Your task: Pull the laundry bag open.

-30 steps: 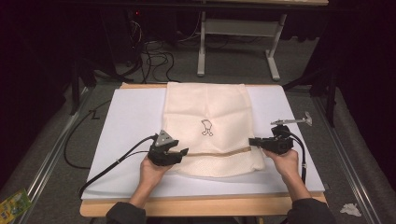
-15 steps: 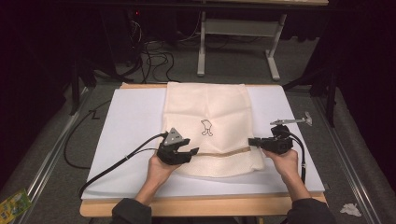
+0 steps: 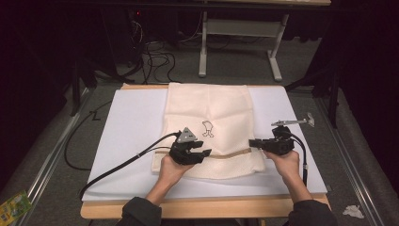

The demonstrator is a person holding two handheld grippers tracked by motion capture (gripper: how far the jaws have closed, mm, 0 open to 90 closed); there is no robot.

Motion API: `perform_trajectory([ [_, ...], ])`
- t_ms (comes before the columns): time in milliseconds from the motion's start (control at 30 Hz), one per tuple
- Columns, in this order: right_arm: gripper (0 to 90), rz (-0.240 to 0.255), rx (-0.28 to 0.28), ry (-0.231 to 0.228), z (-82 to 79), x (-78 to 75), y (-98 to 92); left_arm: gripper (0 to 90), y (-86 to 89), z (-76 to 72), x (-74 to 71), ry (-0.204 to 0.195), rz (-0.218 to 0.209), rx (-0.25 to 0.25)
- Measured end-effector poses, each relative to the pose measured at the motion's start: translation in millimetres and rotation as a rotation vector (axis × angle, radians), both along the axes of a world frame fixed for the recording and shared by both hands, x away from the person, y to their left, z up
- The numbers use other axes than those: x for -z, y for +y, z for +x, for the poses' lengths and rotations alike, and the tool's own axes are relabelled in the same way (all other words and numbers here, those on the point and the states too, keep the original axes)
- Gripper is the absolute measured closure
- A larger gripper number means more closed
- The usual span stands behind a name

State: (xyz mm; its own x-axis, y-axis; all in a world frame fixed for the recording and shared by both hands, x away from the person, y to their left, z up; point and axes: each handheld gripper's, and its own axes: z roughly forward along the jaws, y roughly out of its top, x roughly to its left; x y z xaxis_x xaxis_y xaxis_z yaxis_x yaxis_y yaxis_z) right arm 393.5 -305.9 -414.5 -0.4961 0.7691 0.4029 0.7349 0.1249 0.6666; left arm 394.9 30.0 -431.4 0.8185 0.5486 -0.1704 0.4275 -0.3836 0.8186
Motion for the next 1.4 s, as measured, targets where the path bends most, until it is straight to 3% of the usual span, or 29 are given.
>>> perform_trajectory([
  [500,85.6,-0.003,-0.022,-0.008,2.7,-4.6,11.1,55.1,-13.1,-0.9,2.4,0.025,-0.008,0.008],
  [733,85.7,0.000,-0.036,-0.015,3.5,-4.1,16.9,56.9,-19.0,0.0,6.4,0.057,-0.017,0.014],
  [933,85.7,0.005,-0.039,-0.019,1.8,-4.2,18.8,57.0,-29.5,-2.5,5.9,0.051,0.000,0.034],
  [1200,85.7,0.008,-0.043,-0.019,1.5,-3.8,21.7,57.4,-32.3,-0.3,5.7,0.066,-0.024,0.021],
  [1400,85.6,0.003,-0.046,-0.023,0.2,-4.5,22.2,58.3,-47.2,-3.9,4.6,0.042,-0.003,0.045],
])
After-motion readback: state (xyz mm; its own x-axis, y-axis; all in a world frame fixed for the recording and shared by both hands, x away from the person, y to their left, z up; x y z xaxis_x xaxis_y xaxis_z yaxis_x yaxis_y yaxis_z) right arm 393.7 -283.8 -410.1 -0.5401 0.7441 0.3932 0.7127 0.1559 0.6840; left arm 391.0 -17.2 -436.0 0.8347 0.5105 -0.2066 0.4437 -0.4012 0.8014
